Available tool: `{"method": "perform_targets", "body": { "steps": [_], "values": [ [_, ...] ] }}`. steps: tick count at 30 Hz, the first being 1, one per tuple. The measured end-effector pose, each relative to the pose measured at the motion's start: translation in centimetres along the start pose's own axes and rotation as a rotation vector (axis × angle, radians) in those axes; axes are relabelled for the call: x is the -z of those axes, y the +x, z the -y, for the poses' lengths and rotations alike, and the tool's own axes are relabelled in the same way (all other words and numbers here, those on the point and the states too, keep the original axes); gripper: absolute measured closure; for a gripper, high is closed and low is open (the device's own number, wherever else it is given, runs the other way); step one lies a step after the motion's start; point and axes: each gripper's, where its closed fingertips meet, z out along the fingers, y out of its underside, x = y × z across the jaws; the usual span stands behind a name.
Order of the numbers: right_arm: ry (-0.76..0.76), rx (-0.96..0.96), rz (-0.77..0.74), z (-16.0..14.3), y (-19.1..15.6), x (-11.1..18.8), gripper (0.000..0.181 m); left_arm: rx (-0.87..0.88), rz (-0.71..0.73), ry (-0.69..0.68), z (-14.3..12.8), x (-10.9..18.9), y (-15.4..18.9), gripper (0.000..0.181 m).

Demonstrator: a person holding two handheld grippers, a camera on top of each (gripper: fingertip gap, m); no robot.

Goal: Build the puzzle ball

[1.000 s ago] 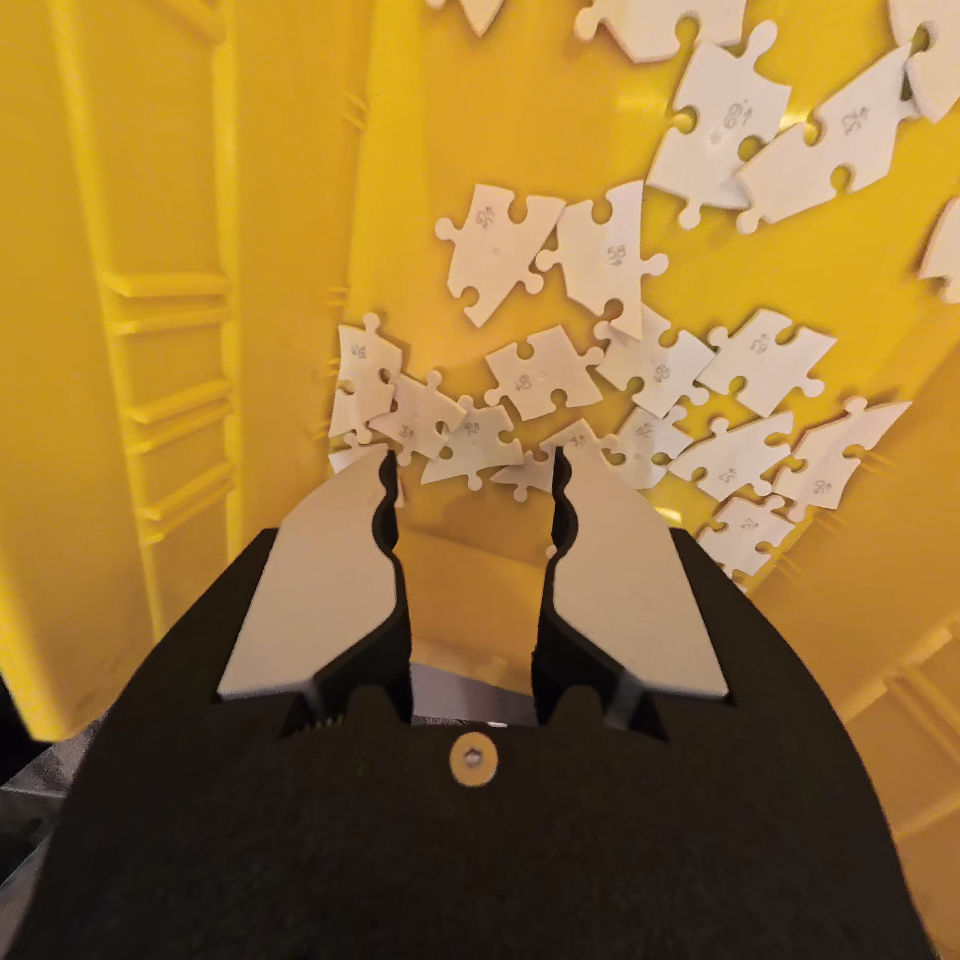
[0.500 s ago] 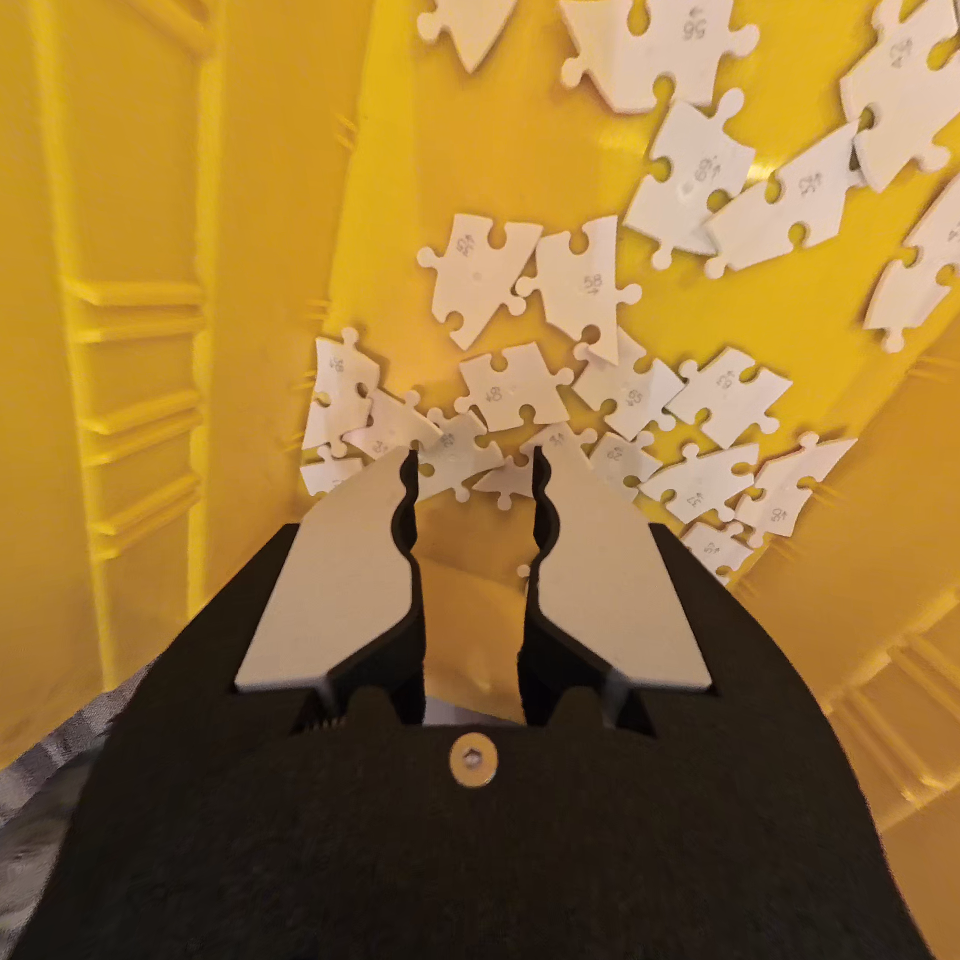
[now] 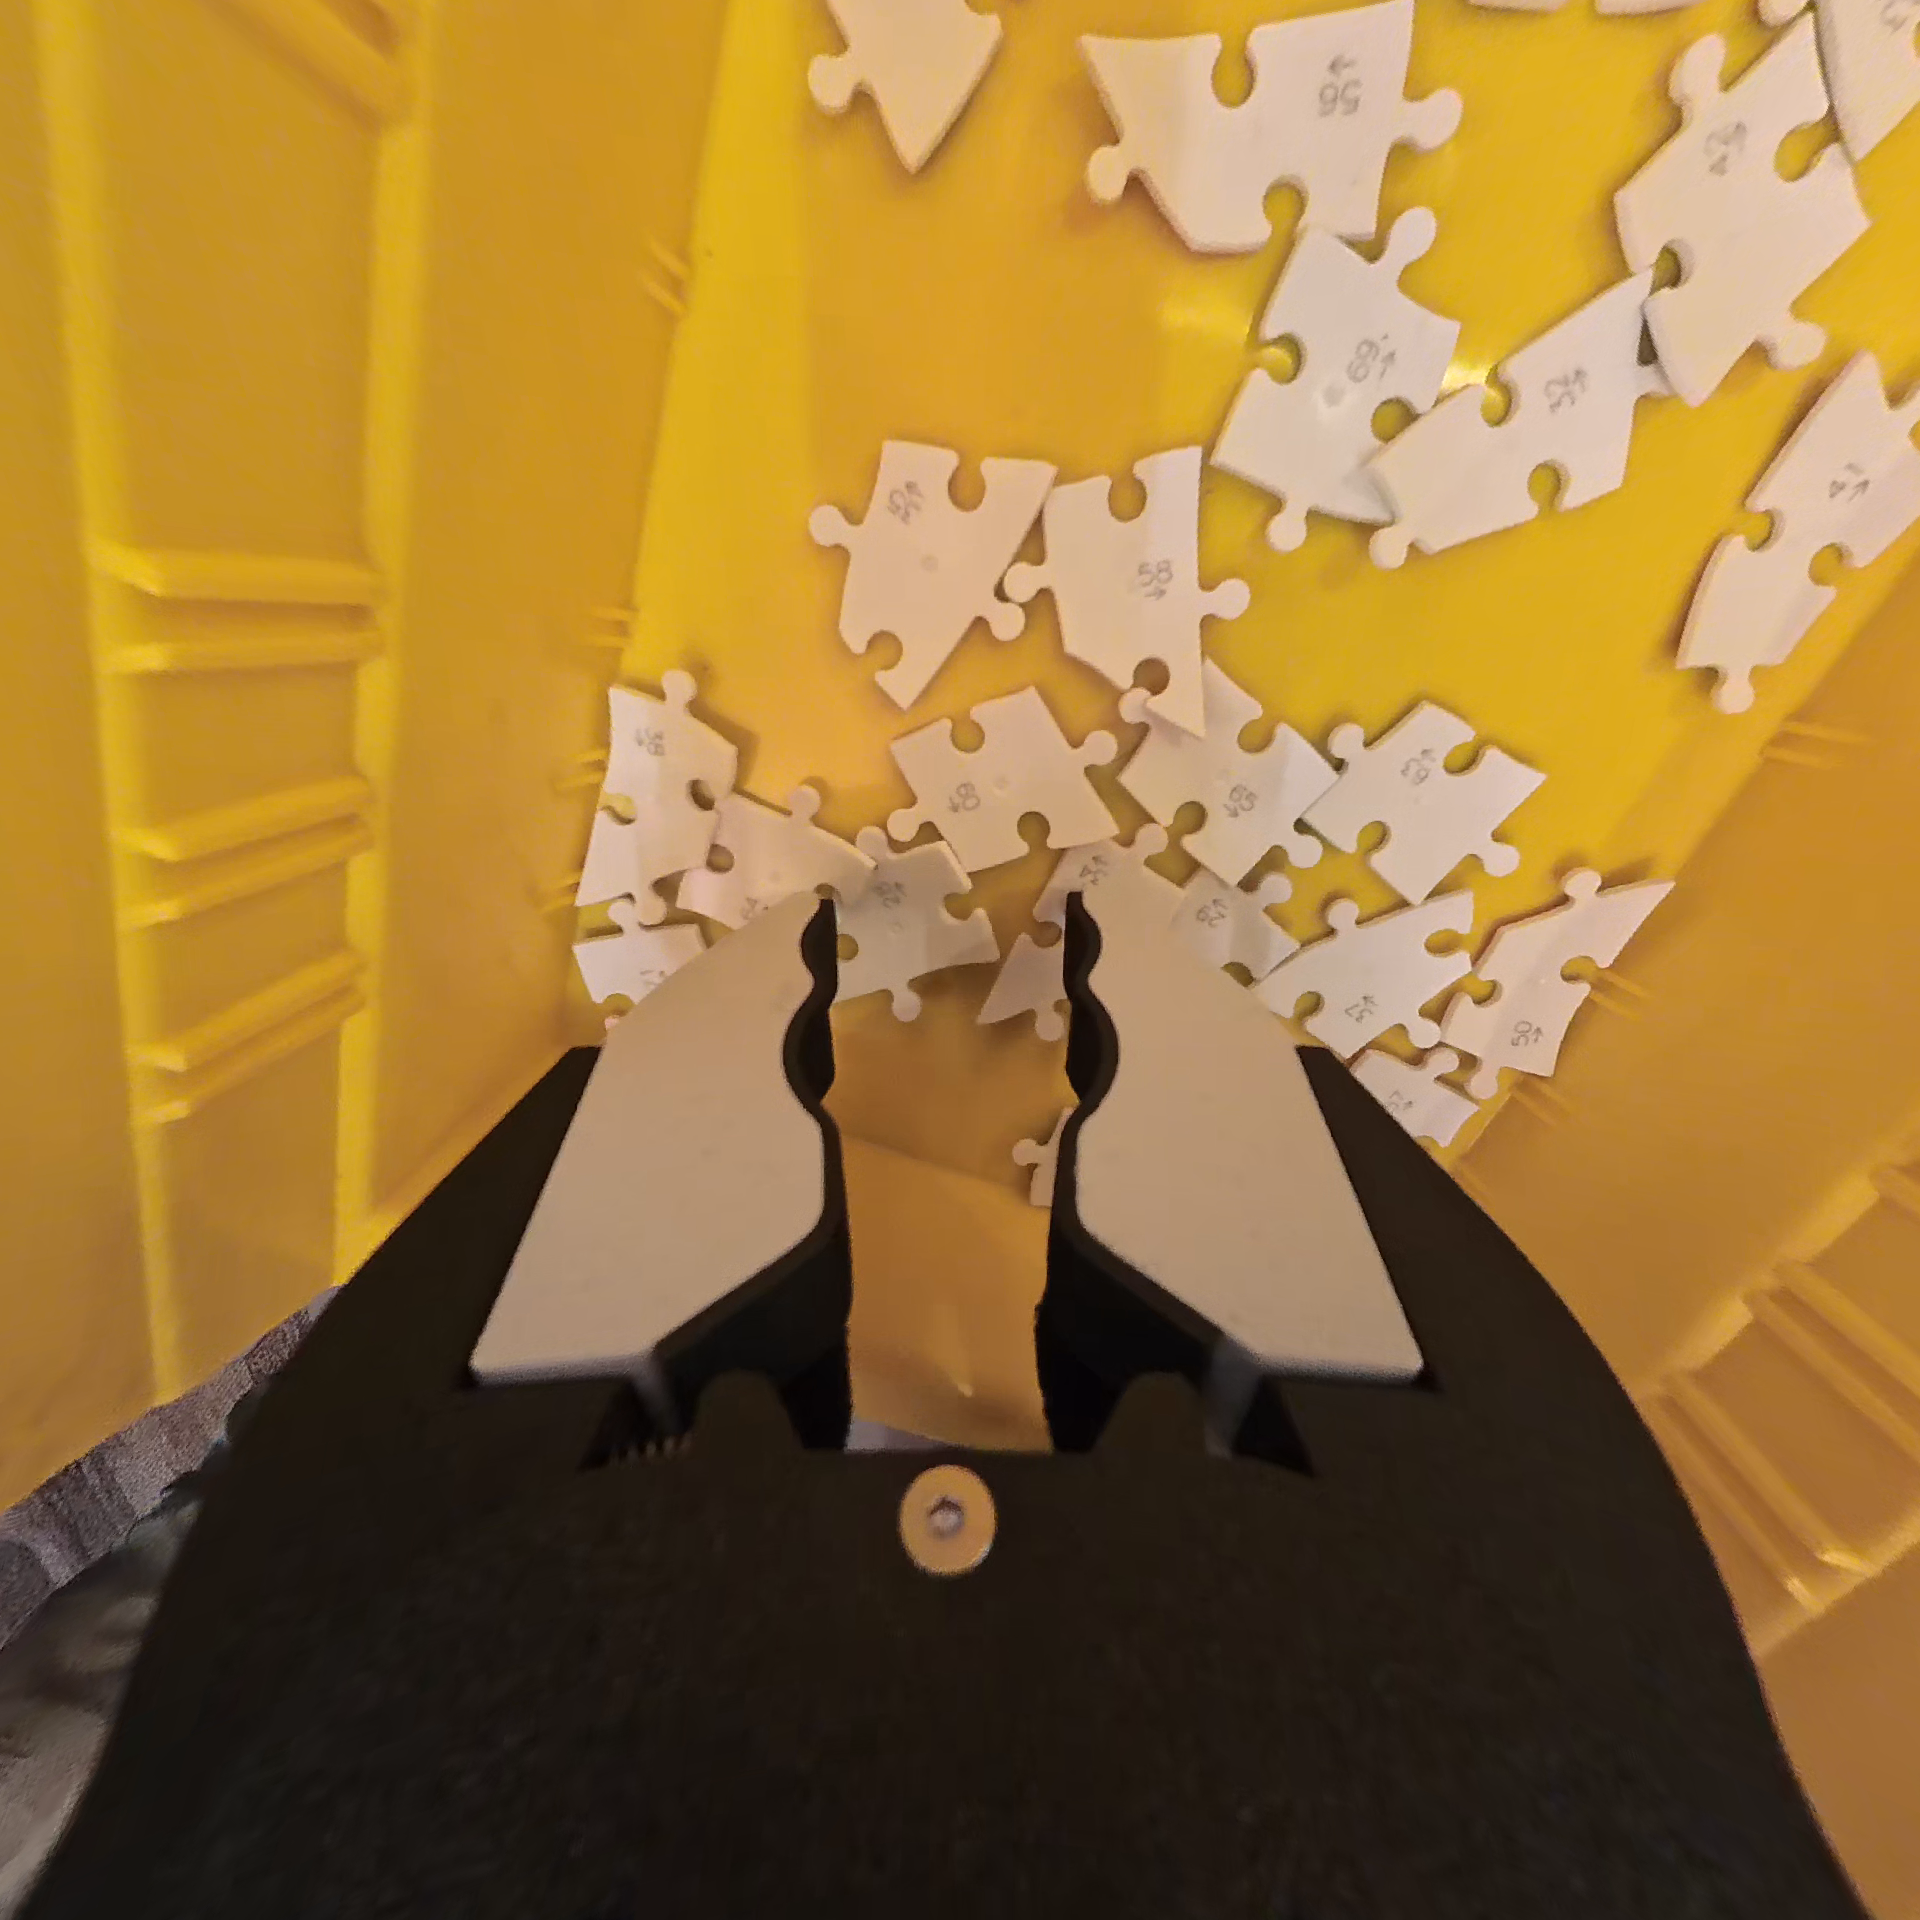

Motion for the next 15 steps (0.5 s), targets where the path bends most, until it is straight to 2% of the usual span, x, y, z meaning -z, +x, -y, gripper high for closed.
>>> {"method": "perform_targets", "body": {
  "steps": [3, 10, 15],
  "values": [
    [-0.038, 0.004, 0.022, -1.1, -0.3, -0.9, 0.162, -0.003, 0.0, 0.007, 0.0, 0.0, 0.1, 0.14],
    [-0.002, 0.068, 0.037, -0.2, -1.7, 0.2, 0.162, -0.01, -0.003, -0.003, -0.1, 0.1, 0.3, 0.14],
    [-0.046, 0.134, 0.043, -0.8, -2.8, -1.1, 0.162, -0.006, -0.003, 0.001, -0.1, 0.0, 0.4, 0.14]
  ]
}}
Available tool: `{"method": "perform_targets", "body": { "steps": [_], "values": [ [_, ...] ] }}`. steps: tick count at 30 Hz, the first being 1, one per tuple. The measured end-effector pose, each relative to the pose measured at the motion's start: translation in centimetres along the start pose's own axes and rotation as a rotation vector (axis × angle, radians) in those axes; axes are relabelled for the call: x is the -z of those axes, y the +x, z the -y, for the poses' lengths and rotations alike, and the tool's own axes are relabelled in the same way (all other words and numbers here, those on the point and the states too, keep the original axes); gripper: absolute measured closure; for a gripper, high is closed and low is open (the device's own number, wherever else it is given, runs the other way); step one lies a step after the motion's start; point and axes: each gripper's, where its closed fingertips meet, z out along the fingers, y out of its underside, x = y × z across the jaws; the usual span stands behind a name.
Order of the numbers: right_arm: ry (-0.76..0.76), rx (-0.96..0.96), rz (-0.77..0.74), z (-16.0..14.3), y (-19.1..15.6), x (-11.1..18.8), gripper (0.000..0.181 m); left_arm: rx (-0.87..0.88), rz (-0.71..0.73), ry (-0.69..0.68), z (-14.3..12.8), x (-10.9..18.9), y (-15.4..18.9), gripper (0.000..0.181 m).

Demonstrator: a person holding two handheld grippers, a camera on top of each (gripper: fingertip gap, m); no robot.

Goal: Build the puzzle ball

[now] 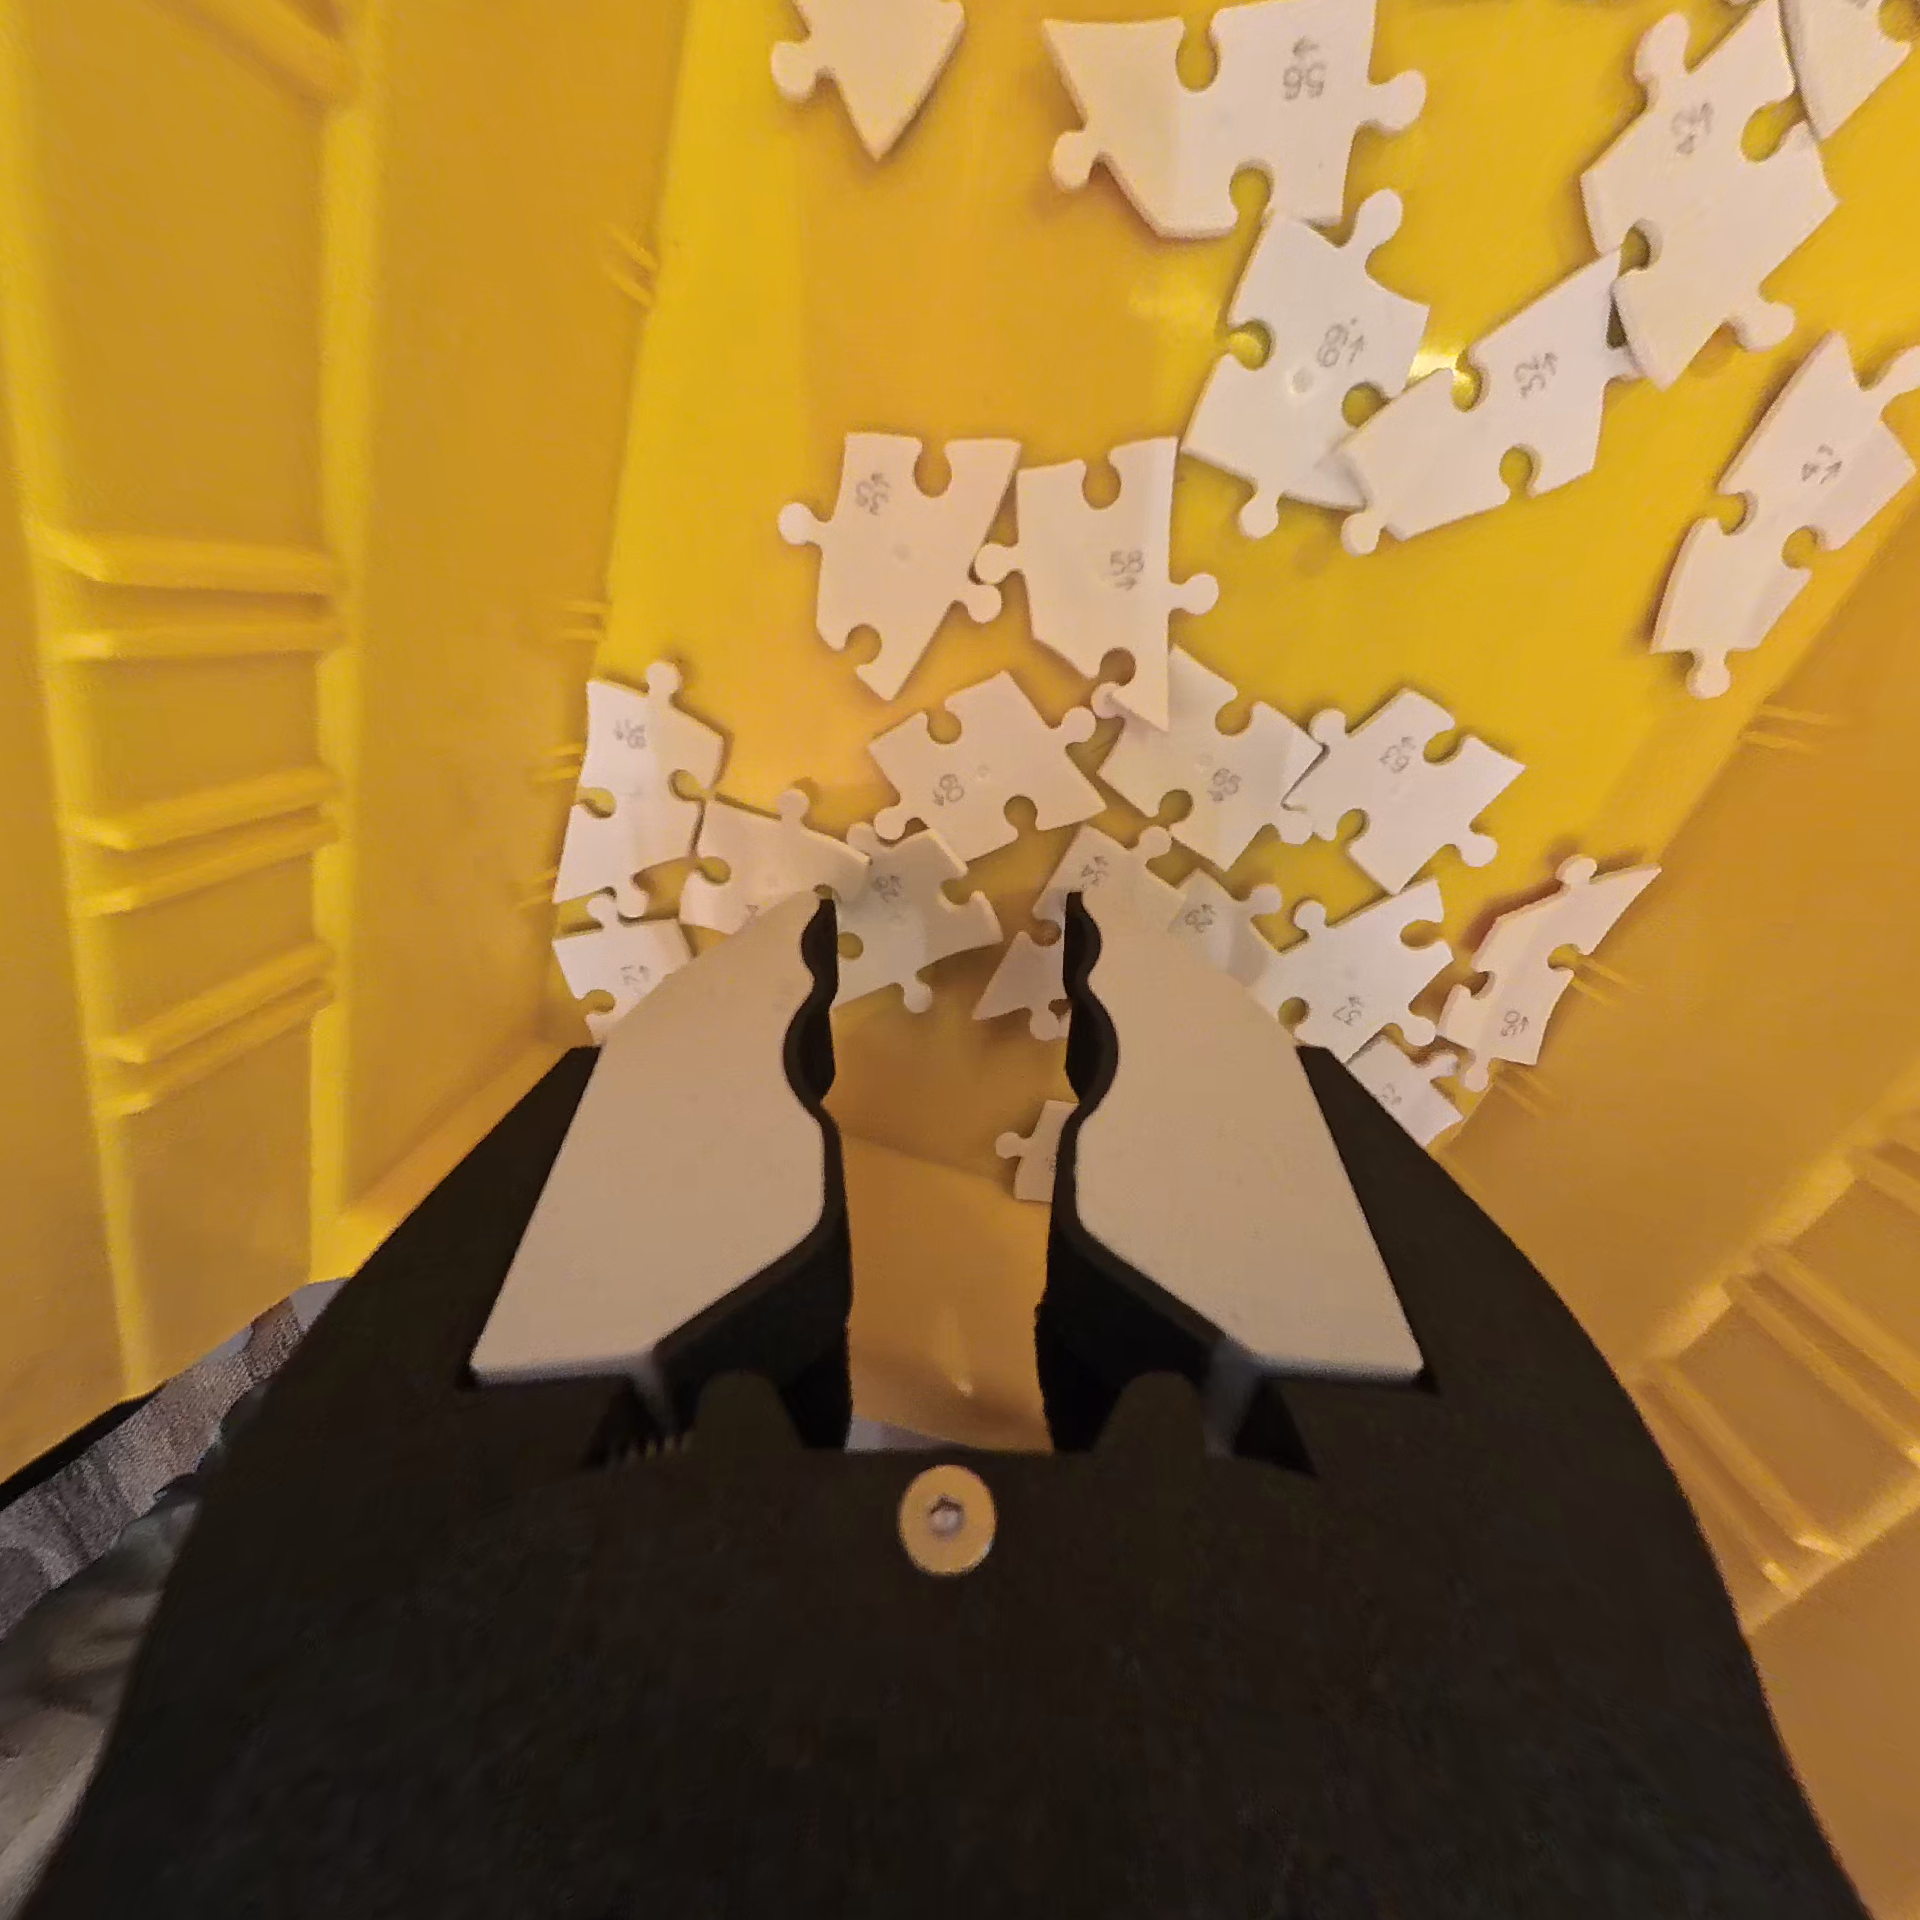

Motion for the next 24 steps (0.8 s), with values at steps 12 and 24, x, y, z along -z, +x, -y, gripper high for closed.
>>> {"method": "perform_targets", "body": {
  "steps": [12, 24],
  "values": [
    [-0.029, -0.007, -0.007, -1.8, 0.6, -0.8, 0.168, 0.006, 0.0, -0.014, -0.2, 0.0, 0.3, 0.14],
    [-0.045, 0.005, -0.001, -2.6, 0.8, -1.1, 0.16, -0.003, 0.008, -0.03, -0.4, 0.1, 0.5, 0.137]
  ]
}}
